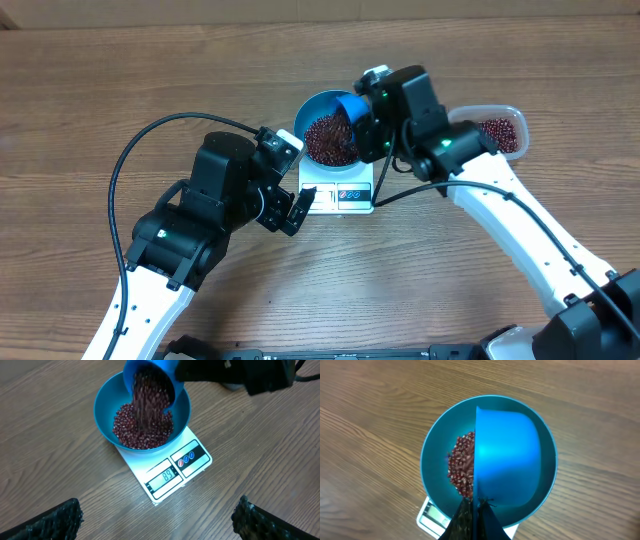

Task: Scoop item into bowl and weigh 150g on scale
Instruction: 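Tip the scoop with the right gripper to pour beans into bowl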

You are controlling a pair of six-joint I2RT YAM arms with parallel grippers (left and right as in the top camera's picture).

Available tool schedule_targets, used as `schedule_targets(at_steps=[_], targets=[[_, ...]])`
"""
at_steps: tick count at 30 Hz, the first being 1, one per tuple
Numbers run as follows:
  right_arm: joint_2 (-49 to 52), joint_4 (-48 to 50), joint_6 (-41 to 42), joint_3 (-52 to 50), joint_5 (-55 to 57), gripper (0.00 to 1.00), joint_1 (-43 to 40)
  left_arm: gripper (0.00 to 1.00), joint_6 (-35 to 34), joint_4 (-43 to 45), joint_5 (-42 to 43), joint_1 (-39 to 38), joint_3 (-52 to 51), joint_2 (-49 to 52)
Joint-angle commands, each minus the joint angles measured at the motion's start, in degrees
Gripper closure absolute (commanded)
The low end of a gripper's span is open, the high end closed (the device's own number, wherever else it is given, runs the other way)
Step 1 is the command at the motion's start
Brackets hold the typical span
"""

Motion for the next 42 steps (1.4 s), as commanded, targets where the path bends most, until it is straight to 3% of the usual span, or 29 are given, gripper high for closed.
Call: schedule_targets(at_steps=[1, 42], targets=[[-1.55, 0.57, -2.95, -0.02, 6.69, 0.96, 1.38, 0.01, 1.11, 0.04, 0.83, 0.24, -0.24, 0.11], [-1.55, 0.83, -4.39, -0.02, 8.57, 0.96, 1.68, 0.00, 1.11, 0.04, 0.85, 0.24, -0.24, 0.11]])
